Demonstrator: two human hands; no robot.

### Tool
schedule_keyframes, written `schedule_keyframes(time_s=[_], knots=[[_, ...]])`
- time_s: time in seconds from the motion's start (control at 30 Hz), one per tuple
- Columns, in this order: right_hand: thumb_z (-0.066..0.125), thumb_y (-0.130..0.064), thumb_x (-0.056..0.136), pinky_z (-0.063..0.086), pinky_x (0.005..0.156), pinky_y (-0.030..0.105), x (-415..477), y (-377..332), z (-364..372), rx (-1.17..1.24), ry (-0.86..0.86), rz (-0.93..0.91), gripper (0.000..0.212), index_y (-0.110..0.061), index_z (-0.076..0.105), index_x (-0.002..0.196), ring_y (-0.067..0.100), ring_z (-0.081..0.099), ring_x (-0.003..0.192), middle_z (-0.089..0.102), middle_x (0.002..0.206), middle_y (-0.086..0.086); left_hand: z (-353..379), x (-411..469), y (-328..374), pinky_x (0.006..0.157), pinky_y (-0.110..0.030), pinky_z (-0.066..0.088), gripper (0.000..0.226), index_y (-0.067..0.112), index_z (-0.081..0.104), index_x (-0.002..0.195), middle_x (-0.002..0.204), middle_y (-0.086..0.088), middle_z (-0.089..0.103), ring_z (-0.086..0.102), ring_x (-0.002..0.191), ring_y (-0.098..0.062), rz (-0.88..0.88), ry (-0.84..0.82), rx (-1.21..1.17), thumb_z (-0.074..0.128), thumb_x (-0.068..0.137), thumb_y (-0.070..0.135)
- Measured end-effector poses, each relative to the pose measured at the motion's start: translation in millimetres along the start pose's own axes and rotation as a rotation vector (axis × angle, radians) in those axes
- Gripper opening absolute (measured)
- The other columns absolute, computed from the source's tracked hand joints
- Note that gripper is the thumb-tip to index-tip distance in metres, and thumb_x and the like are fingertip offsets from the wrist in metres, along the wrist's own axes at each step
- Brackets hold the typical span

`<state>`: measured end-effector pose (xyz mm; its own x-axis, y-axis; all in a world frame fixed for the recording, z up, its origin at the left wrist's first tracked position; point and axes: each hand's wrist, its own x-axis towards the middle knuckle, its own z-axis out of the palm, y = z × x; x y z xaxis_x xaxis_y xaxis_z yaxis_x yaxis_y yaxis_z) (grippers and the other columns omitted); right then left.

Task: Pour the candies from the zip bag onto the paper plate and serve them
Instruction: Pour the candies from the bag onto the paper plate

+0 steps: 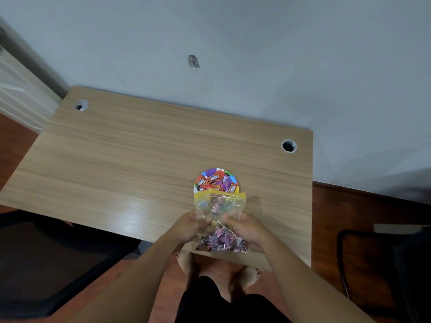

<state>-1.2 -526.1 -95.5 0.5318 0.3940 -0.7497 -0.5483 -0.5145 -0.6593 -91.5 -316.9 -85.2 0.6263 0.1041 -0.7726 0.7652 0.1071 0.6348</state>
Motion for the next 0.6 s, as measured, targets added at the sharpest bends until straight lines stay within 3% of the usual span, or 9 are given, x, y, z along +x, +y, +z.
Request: schedule_keyframes(time_s=[0.07,0.17,0.33,0.6], knots=[[0.074,-0.038,0.102,0.057,0.094,0.026,-1.7,-1.2,-0.6,0.002,-0.016,0.003,0.020,-0.026,0.081,0.115,0.009,0.076,0.110,0.084,0.113,-0.009,1.3,-1.3,0.3,0.078,-0.038,0.048,0.028,0.009,0.080,0.114,0.098,-0.015,0.082,0.072,0.085,-0.024,-0.022,0.004,-0.028,0.076,0.097,0.031],[0.077,-0.040,0.100,0.058,0.109,0.039,-0.2,2.6,-1.3,0.020,-0.013,-0.003,0.026,-0.021,0.083,0.116,0.016,0.078,0.117,0.086,0.115,-0.006,3.6,-1.9,0.7,0.073,-0.033,0.049,0.030,0.004,0.080,0.113,0.095,-0.010,0.083,0.074,0.076,-0.017,-0.035,0.018,-0.041,0.077,0.098,0.030],[0.082,-0.047,0.093,0.058,0.112,0.048,-0.8,2.5,0.1,0.029,-0.003,-0.018,0.027,-0.024,0.083,0.108,0.017,0.080,0.113,0.087,0.111,-0.006,4.2,1.1,-1.1,0.086,-0.042,0.055,0.024,0.008,0.081,0.111,0.109,-0.021,0.083,0.077,0.091,-0.028,-0.009,0.022,-0.084,0.078,0.097,0.027],[0.081,-0.039,0.097,0.059,0.111,0.043,-5.6,-5.2,-1.3,0.061,0.030,-0.048,0.017,-0.028,0.081,0.110,0.013,0.081,0.110,0.087,0.111,-0.009,6.2,-1.0,4.5,0.085,-0.038,0.054,0.033,0.023,0.080,0.115,0.109,-0.001,0.086,0.080,0.106,-0.027,-0.020,0.041,-0.027,0.079,0.092,0.047]])
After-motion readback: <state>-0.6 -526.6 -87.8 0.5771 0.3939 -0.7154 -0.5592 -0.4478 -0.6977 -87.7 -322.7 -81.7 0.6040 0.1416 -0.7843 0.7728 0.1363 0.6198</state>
